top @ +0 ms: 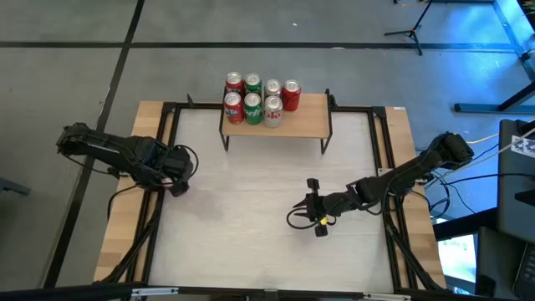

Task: Place canned beverage on shelf
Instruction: Put the red black soda can aligned with the other red black soda can on the shelf

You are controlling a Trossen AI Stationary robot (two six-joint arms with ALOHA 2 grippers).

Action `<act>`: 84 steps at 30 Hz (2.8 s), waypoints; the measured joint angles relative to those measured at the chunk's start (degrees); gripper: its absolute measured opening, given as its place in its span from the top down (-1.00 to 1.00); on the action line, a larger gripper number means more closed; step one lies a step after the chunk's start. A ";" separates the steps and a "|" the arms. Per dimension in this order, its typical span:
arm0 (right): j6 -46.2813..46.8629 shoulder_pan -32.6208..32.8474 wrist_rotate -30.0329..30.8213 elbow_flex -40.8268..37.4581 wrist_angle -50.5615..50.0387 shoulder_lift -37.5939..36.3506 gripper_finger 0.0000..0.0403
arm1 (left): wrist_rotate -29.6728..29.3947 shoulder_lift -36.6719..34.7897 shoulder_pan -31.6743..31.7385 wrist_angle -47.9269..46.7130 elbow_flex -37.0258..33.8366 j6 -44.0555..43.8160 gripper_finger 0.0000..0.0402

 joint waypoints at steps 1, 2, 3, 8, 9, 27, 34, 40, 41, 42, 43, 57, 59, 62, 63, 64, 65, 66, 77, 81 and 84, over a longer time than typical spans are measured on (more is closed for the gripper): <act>0.00 0.00 0.00 0.00 0.01 0.00 0.50 | -0.48 0.00 -0.21 1.00 0.01 -0.13 -0.91; -0.01 0.00 0.00 0.00 0.01 0.01 0.50 | -1.01 0.00 -0.46 1.67 0.02 -0.14 -0.91; -0.02 0.00 0.00 0.00 0.03 0.00 0.50 | -1.42 0.00 -0.66 1.73 0.04 -0.13 -0.91; 0.00 0.00 0.00 0.00 0.04 0.00 0.50 | -1.20 0.00 -0.68 0.34 0.04 -0.75 -0.91; 0.00 0.00 0.00 0.00 0.04 0.02 0.50 | -1.14 0.00 -0.68 0.37 -0.14 -0.68 -0.91; -0.02 0.00 0.00 0.00 0.09 0.00 0.50 | 5.08 0.00 -0.90 6.10 -9.30 -0.74 -0.90; -0.02 0.00 0.00 0.00 0.07 0.00 0.50 | 7.90 1.32 -1.20 6.97 -9.45 -1.79 -0.81; -0.02 0.00 0.00 0.00 -0.02 0.01 0.50 | 9.63 4.61 -1.20 7.26 -9.73 -1.89 -0.66; -0.02 0.00 0.00 0.00 -0.02 0.00 0.50 | 9.68 5.08 -1.20 7.49 -9.72 -1.95 -0.63; -0.02 0.00 0.00 0.00 0.00 0.00 0.50 | 9.70 5.46 -1.20 7.59 -9.68 -1.97 -0.60; -0.01 0.00 0.00 0.00 0.00 0.00 0.50 | 9.78 5.76 -1.20 7.63 -9.60 -1.97 -0.57; 0.22 0.00 -1.05 1.20 1.15 0.02 0.50 | 8.18 6.43 -1.22 10.72 -3.05 -5.63 -0.43; 0.30 0.01 0.40 1.34 1.33 0.02 0.50 | 6.94 6.45 -1.22 12.82 -1.50 -6.40 -0.43; 0.51 0.00 1.53 1.40 1.37 0.02 0.45 | 6.66 7.44 -1.22 17.39 0.19 -5.65 -0.43; 0.53 0.00 1.40 1.40 1.22 0.00 0.41 | 6.87 7.91 -1.22 19.28 0.53 -4.90 -0.43; 0.64 0.00 1.26 1.40 1.18 -0.02 0.36 | 7.08 8.44 -1.22 21.52 0.86 -3.89 -0.43; 1.20 0.00 0.93 1.66 0.24 -0.08 0.30 | 7.24 9.12 -1.26 23.95 1.10 -3.05 -0.43; 1.83 0.02 0.87 2.39 -2.33 -0.49 0.24 | 7.29 9.87 -1.24 26.65 1.14 -2.04 -0.43; 11.52 1.66 -0.49 12.90 -34.25 -2.71 -0.21 | 10.27 27.36 -0.48 37.63 6.90 7.67 -0.43; 13.13 3.87 3.39 11.50 -35.19 -2.71 -0.21 | 8.36 34.57 -0.45 36.94 14.73 10.38 -0.43; 13.81 5.60 6.43 10.71 -35.91 -2.71 -0.19 | 7.21 39.93 -0.46 34.52 21.56 11.42 -0.43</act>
